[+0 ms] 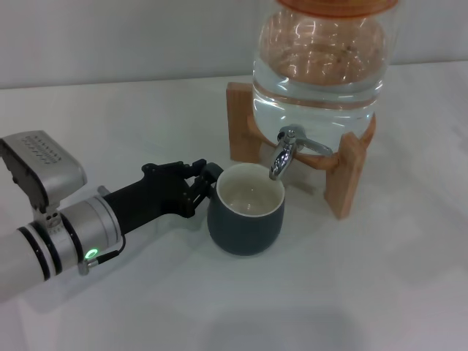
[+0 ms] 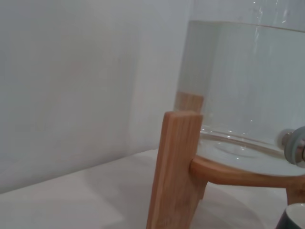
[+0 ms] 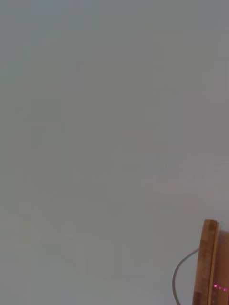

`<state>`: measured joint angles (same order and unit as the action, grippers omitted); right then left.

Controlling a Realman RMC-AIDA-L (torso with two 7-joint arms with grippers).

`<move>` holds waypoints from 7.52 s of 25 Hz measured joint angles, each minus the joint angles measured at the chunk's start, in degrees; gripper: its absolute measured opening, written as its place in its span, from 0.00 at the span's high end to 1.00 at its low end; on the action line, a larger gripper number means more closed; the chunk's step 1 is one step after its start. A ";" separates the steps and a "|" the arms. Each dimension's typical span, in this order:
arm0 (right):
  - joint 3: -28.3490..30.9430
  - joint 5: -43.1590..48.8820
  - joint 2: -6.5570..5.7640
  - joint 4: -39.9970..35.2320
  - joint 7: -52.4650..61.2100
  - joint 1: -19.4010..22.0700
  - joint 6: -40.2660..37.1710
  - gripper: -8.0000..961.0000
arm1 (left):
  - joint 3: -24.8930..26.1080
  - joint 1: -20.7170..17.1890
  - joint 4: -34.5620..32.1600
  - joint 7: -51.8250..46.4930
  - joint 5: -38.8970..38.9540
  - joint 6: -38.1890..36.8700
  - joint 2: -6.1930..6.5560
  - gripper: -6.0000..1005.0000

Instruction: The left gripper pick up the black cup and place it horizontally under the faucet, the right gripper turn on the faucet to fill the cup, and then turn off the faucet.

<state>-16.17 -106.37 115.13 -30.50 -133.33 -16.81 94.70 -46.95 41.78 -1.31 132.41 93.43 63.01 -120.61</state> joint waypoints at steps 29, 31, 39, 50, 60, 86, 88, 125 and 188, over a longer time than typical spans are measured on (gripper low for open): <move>0.00 -0.22 0.00 1.58 -0.36 1.06 1.32 0.16 | 0.19 6.24 6.66 4.84 1.26 -5.84 -0.15 0.80; 0.00 -0.21 0.00 1.64 -0.35 1.17 1.40 0.16 | 0.20 6.10 6.69 4.90 1.10 -5.87 -0.15 0.80; 0.00 0.06 0.00 2.22 -0.36 1.26 1.58 0.16 | 0.02 5.68 7.15 4.36 0.76 -5.69 -0.15 0.82; 0.00 -0.02 0.00 2.21 -0.35 2.17 1.58 0.16 | 0.08 5.80 7.64 3.85 0.69 -5.28 -0.02 0.68; 0.01 -0.15 0.00 2.27 -0.35 2.42 1.71 0.16 | -0.04 3.13 6.30 2.88 0.68 -1.07 0.63 0.62; 0.62 -0.15 -0.10 1.89 -0.46 3.02 2.50 0.16 | -0.38 -0.65 2.49 -2.00 -1.59 -1.24 0.46 0.45; 0.61 -0.15 -0.16 1.86 -0.51 3.02 2.40 0.16 | -0.14 0.16 2.99 -2.18 -1.51 -1.70 0.34 0.46; 0.31 -0.15 -0.17 2.38 -1.15 4.17 3.80 0.16 | -0.11 4.47 4.77 -4.26 -1.96 -4.48 0.26 0.48; -15.98 14.61 -0.45 -24.81 29.08 8.18 5.58 0.16 | 0.26 -30.87 -22.02 -6.59 29.84 15.34 1.88 0.31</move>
<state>-32.15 -91.77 114.68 -55.30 -104.25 -8.63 100.28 -46.69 10.91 -23.33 125.82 123.27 78.36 -118.73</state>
